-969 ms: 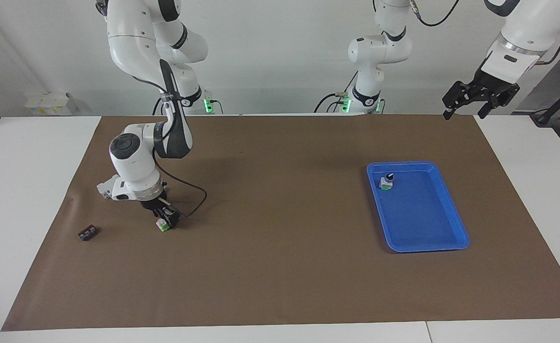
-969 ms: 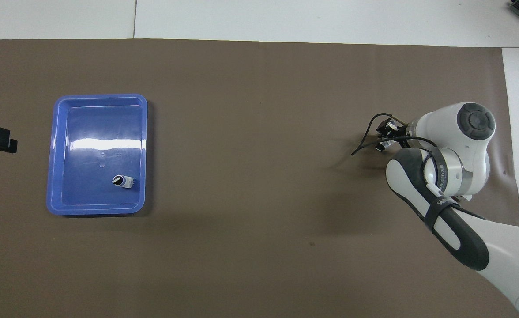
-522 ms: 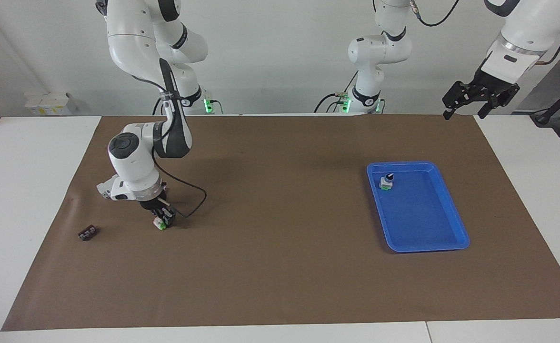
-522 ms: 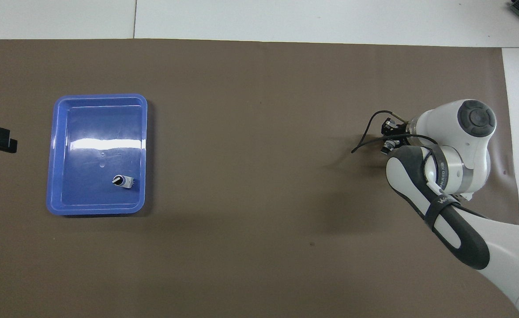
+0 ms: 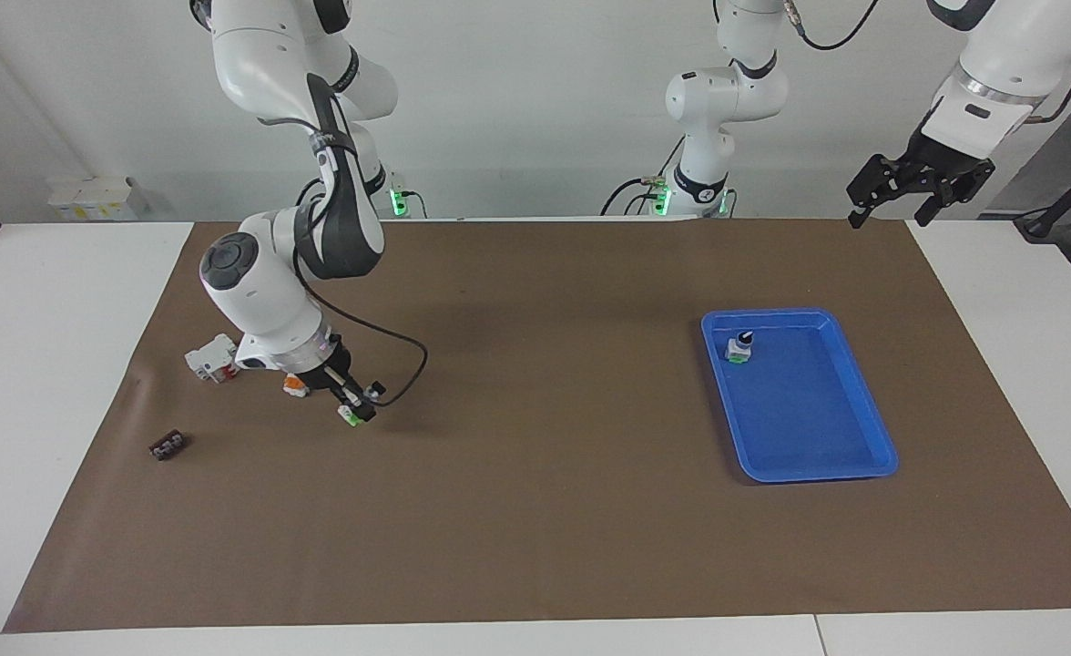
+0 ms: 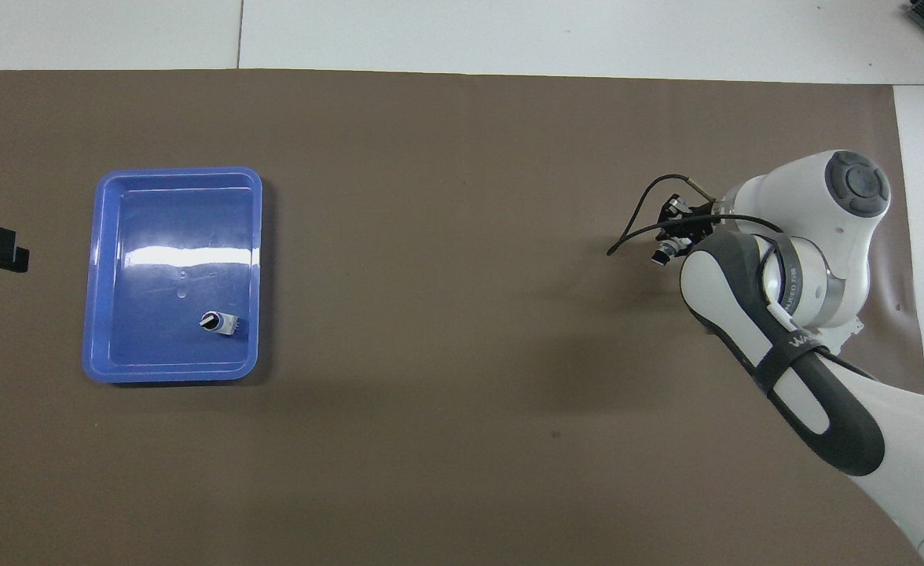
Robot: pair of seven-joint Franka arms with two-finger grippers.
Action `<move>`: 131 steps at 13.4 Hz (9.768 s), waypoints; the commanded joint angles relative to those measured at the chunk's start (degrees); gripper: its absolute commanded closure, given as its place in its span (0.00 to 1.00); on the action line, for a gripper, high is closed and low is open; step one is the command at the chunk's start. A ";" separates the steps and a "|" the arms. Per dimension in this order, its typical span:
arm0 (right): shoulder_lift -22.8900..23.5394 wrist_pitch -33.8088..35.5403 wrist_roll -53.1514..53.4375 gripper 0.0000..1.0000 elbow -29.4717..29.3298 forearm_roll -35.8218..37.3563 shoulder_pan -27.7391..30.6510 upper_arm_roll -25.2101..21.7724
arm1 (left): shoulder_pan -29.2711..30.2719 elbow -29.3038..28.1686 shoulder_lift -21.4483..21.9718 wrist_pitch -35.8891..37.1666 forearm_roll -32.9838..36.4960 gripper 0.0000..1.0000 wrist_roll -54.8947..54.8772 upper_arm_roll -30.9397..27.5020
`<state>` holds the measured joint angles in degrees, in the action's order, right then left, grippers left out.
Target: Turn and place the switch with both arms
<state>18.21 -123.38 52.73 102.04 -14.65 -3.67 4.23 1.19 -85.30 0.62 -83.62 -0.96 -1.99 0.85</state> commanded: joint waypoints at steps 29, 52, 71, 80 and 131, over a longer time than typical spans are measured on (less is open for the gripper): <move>-13.29 3.68 28.83 1.00 -1.93 -48.54 -10.82 8.78 | -2.67 -2.07 2.63 2.32 0.26 0.00 0.76 1.78; -10.13 -7.05 36.22 1.00 -2.72 -42.39 -18.47 8.78 | -13.31 -12.96 7.11 -14.11 -32.53 0.49 55.34 4.33; -10.13 -7.13 36.13 1.00 -2.72 -42.13 -18.47 8.78 | -13.31 -16.65 8.61 -18.68 -32.02 1.00 41.23 4.16; -10.04 -7.22 36.04 1.00 -2.72 -42.13 -18.47 8.78 | -13.32 -17.79 9.30 -17.11 -24.09 1.00 -2.46 4.60; -15.66 -3.28 20.70 0.00 -2.19 -5.08 -10.49 8.25 | -9.72 -28.07 11.33 -27.29 -3.02 1.00 -56.11 3.80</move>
<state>3.61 -128.30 79.55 98.96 -25.46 -16.54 12.14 -10.28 -109.02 9.38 -107.54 -7.33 -56.51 4.36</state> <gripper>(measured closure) 0.000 0.907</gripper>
